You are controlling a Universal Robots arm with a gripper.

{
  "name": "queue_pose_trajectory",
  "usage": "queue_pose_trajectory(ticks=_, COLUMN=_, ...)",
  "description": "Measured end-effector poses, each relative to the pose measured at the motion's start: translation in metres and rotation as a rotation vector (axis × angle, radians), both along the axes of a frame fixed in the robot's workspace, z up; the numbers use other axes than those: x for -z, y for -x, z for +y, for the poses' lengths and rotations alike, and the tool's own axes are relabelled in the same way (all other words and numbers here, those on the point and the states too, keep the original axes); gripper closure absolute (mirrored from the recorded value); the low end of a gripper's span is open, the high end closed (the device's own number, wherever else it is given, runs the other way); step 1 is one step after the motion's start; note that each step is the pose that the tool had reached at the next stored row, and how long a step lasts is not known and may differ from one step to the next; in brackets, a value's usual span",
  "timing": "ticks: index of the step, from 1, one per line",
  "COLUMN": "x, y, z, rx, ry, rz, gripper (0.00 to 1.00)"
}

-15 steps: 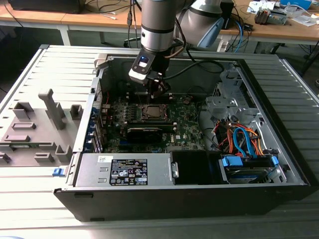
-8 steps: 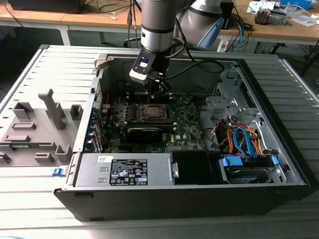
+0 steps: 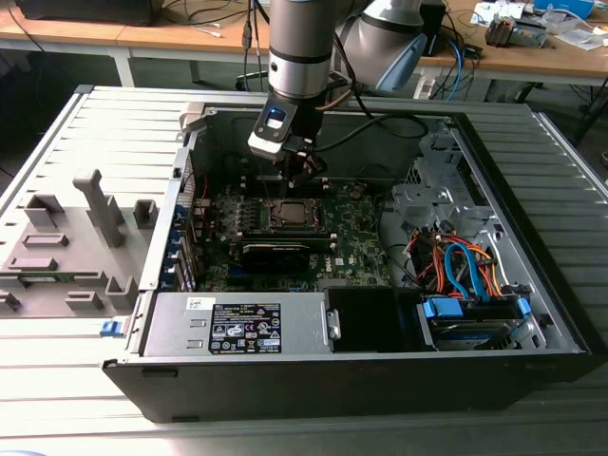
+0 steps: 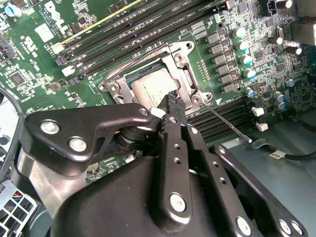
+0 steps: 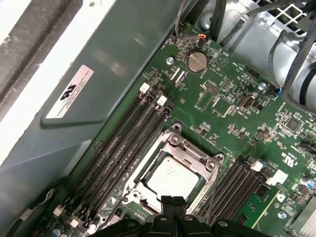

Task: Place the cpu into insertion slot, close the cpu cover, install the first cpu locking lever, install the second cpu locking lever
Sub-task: 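Install the first cpu locking lever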

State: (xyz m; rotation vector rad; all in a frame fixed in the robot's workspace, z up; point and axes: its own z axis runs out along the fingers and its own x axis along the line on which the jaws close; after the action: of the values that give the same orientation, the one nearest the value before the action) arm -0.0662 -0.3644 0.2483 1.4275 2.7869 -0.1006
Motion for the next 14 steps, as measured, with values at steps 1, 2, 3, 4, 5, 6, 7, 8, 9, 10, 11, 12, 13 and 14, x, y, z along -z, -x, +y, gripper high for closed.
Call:
queue_pose_trajectory(ticks=1, x=0.0000, y=0.0000, z=0.0000, rx=-0.002, ry=0.0000, rz=0.0000, gripper=0.89)
queue_pose_trajectory(ticks=2, x=0.0000, y=0.0000, z=0.0000, rx=-0.005, ry=0.0000, rz=0.0000, gripper=0.89)
queue_pose_trajectory(ticks=3, x=0.0000, y=0.0000, z=0.0000, rx=-0.007, ry=0.0000, rz=0.0000, gripper=0.89)
queue_pose_trajectory(ticks=4, x=0.0000, y=0.0000, z=0.0000, rx=-0.010, ry=0.0000, rz=0.0000, gripper=0.89)
queue_pose_trajectory(ticks=5, x=0.0000, y=0.0000, z=0.0000, rx=-0.012, ry=0.0000, rz=0.0000, gripper=0.89)
queue_pose_trajectory(ticks=6, x=0.0000, y=0.0000, z=0.0000, rx=-0.014, ry=0.0000, rz=-0.0001, gripper=0.89)
queue_pose_trajectory(ticks=7, x=0.0000, y=0.0000, z=0.0000, rx=-0.018, ry=0.0000, rz=-0.0001, gripper=0.89)
queue_pose_trajectory(ticks=8, x=0.0000, y=0.0000, z=0.0000, rx=-0.022, ry=0.0000, rz=0.0000, gripper=0.89)
queue_pose_trajectory(ticks=9, x=0.0000, y=0.0000, z=0.0000, rx=-0.028, ry=0.0000, rz=-0.0001, gripper=0.89)
queue_pose_trajectory(ticks=10, x=0.0000, y=0.0000, z=0.0000, rx=-0.030, ry=0.0000, rz=0.0000, gripper=0.89)
queue_pose_trajectory(ticks=11, x=0.0000, y=0.0000, z=0.0000, rx=-0.033, ry=0.0000, rz=0.0000, gripper=0.89)
queue_pose_trajectory(ticks=12, x=0.0000, y=0.0000, z=0.0000, rx=-0.035, ry=0.0000, rz=-0.0001, gripper=0.89)
queue_pose_trajectory(ticks=13, x=0.0000, y=0.0000, z=0.0000, rx=-0.037, ry=0.0000, rz=0.0000, gripper=0.89)
queue_pose_trajectory(ticks=14, x=0.0000, y=0.0000, z=0.0000, rx=-0.040, ry=0.0000, rz=0.0000, gripper=0.89)
